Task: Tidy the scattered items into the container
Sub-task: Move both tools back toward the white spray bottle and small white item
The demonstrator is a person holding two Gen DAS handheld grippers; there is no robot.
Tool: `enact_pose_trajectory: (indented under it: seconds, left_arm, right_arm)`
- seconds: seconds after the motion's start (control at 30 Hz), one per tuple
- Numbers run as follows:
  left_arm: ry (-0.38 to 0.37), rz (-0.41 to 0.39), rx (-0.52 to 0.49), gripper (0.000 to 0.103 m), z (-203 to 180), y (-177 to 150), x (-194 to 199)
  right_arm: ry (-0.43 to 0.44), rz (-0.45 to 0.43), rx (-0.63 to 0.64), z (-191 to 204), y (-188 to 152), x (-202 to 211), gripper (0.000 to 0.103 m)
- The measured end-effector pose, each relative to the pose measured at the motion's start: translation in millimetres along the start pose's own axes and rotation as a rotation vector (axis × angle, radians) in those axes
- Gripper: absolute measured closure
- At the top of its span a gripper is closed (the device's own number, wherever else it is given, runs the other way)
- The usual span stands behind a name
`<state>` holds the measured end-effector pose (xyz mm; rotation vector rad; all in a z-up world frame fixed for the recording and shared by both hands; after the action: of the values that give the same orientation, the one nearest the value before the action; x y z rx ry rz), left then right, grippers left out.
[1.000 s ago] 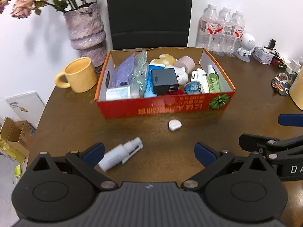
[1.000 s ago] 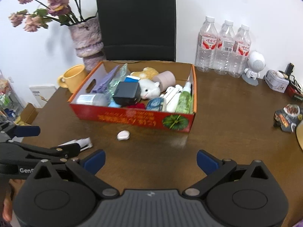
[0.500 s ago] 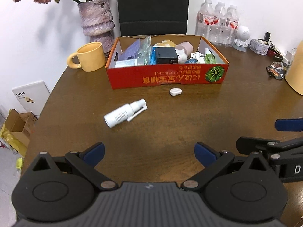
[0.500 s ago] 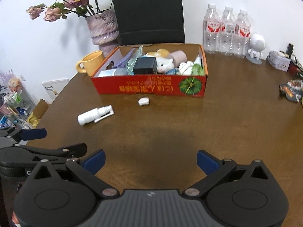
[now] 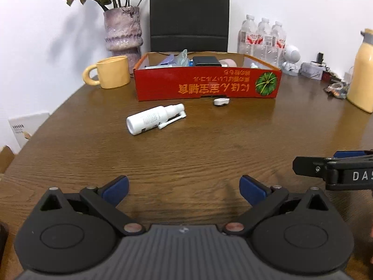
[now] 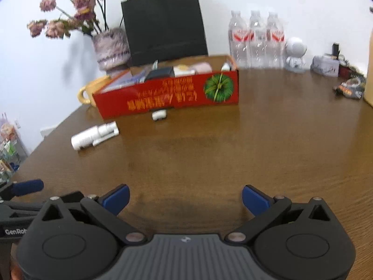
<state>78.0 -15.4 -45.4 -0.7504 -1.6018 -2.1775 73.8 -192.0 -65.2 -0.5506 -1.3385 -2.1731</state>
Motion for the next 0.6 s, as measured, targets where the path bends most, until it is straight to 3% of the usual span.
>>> enact_pose_trajectory:
  seconds: [0.1,0.33,0.6]
  left_arm:
    - [-0.015,0.050,0.016,0.000,-2,-8,-4]
    - [-0.014,0.064,0.044,0.000,3,-11,-6]
    - [-0.004,0.069,0.049,0.000,4,-11,-7]
  right_arm:
    - [-0.015,-0.011,0.017,0,-7,-5,0.000]
    - [-0.103,0.001,0.129,9,-16,-11,0.000]
    - [-0.103,0.001,0.124,7,-16,-9,0.000]
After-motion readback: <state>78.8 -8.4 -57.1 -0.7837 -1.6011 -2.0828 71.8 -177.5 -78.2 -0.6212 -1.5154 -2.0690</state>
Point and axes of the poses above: each gripper's, at about its wrist camera, not at the fingertips, and x roughly against the way its jaws point, z to its left, y to its top, the point moved 10 cm from there along -x, roughly the way its jaws point, and after that the axes turned 12 degrees about -x, right-handed, at the moved point
